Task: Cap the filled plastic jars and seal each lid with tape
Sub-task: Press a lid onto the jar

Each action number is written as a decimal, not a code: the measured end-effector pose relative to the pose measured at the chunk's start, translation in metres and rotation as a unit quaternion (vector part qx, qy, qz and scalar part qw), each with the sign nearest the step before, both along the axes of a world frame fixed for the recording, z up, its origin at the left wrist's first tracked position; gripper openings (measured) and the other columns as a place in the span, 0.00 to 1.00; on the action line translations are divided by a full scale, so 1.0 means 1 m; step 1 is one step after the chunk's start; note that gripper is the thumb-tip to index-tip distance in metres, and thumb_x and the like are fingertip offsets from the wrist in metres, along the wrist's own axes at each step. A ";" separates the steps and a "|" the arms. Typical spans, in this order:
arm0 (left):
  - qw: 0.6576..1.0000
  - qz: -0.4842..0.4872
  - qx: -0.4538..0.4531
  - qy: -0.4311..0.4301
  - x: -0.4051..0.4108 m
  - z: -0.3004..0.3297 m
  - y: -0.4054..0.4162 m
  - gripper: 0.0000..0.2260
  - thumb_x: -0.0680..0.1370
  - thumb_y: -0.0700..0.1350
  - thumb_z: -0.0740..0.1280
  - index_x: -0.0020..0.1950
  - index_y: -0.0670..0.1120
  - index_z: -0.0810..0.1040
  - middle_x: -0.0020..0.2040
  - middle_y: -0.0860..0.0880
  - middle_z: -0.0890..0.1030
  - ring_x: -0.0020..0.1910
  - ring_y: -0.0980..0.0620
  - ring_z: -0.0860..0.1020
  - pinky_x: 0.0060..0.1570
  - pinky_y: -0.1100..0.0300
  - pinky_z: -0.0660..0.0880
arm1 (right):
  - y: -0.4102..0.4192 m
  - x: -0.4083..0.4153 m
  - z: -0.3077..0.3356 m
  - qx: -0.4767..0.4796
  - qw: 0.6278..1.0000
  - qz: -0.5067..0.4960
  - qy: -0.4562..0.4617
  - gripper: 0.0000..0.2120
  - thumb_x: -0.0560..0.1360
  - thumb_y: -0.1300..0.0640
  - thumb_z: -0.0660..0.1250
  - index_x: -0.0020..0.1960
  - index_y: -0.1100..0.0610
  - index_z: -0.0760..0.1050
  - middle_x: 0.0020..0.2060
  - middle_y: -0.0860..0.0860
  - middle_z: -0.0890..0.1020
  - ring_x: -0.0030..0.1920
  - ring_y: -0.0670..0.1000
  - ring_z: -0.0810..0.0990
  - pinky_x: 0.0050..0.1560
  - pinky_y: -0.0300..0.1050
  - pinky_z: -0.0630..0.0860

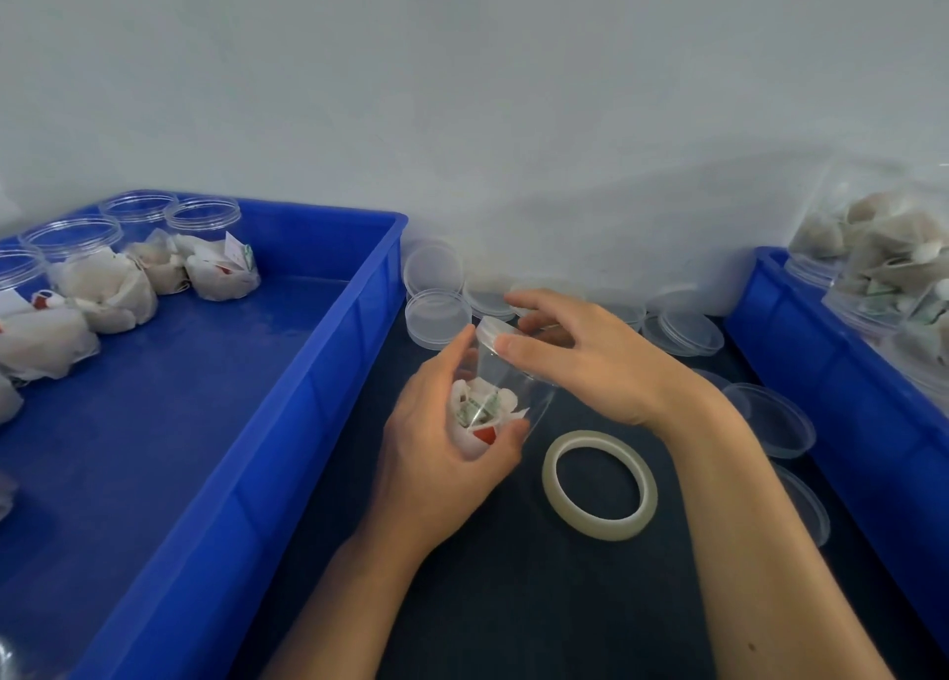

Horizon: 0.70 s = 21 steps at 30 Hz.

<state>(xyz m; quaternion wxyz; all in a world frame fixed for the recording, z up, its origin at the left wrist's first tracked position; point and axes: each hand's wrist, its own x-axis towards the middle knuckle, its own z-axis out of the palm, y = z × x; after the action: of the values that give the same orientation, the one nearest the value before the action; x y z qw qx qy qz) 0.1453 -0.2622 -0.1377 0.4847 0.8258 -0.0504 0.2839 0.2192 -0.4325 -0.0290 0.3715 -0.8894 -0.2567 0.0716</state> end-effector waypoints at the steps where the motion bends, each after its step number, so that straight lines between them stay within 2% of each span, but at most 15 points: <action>1: 1.000 0.000 0.002 0.004 0.000 0.000 0.000 0.41 0.71 0.62 0.75 0.81 0.64 0.63 0.71 0.68 0.73 0.72 0.63 0.73 0.66 0.61 0.75 | 0.000 0.000 0.000 0.003 1.000 0.005 0.000 0.29 0.78 0.33 0.68 0.78 0.38 0.69 0.63 0.41 0.79 0.64 0.43 0.79 0.69 0.53 0.76; 2: 1.000 0.001 0.002 0.011 0.000 0.001 0.000 0.43 0.69 0.62 0.77 0.81 0.65 0.63 0.71 0.68 0.73 0.72 0.63 0.73 0.65 0.58 0.77 | 0.001 0.000 0.001 0.001 1.000 0.007 -0.003 0.29 0.78 0.33 0.69 0.77 0.38 0.70 0.61 0.40 0.80 0.63 0.43 0.79 0.69 0.54 0.76; 4: 1.000 0.002 -0.003 0.027 0.001 0.002 0.001 0.47 0.65 0.62 0.81 0.81 0.67 0.62 0.71 0.68 0.73 0.70 0.64 0.74 0.63 0.56 0.79 | 0.001 -0.001 0.001 -0.002 1.000 0.003 -0.012 0.35 0.71 0.27 0.68 0.75 0.38 0.71 0.58 0.39 0.80 0.59 0.42 0.81 0.66 0.52 0.78; 7: 0.999 0.005 -0.013 0.030 0.001 0.001 -0.001 0.48 0.65 0.58 0.83 0.80 0.67 0.62 0.70 0.67 0.74 0.69 0.62 0.75 0.63 0.53 0.81 | 0.004 -0.003 0.000 -0.007 0.999 -0.016 -0.031 0.40 0.63 0.21 0.64 0.71 0.36 0.73 0.57 0.38 0.79 0.55 0.39 0.80 0.61 0.47 0.78; 11: 0.999 0.032 -0.009 0.025 0.001 -0.001 -0.003 0.48 0.67 0.54 0.84 0.81 0.64 0.62 0.70 0.65 0.75 0.69 0.60 0.76 0.63 0.50 0.80 | 0.013 -0.006 -0.001 -0.025 0.997 -0.038 -0.061 0.38 0.63 0.21 0.63 0.68 0.38 0.75 0.52 0.37 0.79 0.53 0.38 0.79 0.53 0.42 0.76; 15: 0.998 0.062 0.017 0.021 0.000 -0.003 -0.008 0.48 0.69 0.56 0.83 0.82 0.63 0.59 0.69 0.65 0.74 0.68 0.62 0.75 0.60 0.52 0.81 | 0.018 -0.010 0.001 -0.050 0.993 -0.054 -0.097 0.32 0.65 0.22 0.64 0.62 0.39 0.75 0.47 0.36 0.79 0.46 0.37 0.79 0.43 0.37 0.74; 17: 0.997 0.078 0.022 0.017 0.001 -0.004 -0.012 0.47 0.69 0.56 0.83 0.82 0.62 0.59 0.69 0.64 0.74 0.67 0.61 0.76 0.58 0.51 0.82 | 0.020 -0.011 0.000 -0.062 0.990 -0.061 -0.112 0.33 0.63 0.22 0.63 0.61 0.39 0.74 0.47 0.36 0.78 0.46 0.38 0.79 0.43 0.39 0.74; 21: 0.996 0.088 0.006 0.007 0.001 -0.002 -0.013 0.48 0.68 0.55 0.84 0.80 0.63 0.58 0.68 0.63 0.74 0.65 0.60 0.78 0.55 0.53 0.83 | 0.026 -0.013 -0.001 -0.072 0.987 -0.063 -0.130 0.35 0.64 0.22 0.64 0.65 0.39 0.71 0.52 0.38 0.75 0.54 0.44 0.77 0.49 0.45 0.73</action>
<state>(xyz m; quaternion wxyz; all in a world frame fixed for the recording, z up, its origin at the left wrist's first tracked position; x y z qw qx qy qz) 0.1465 -0.2757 -0.1399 0.4530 0.8318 0.0243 0.3199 0.2060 -0.4067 -0.0305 0.2735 -0.9300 -0.2403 -0.0502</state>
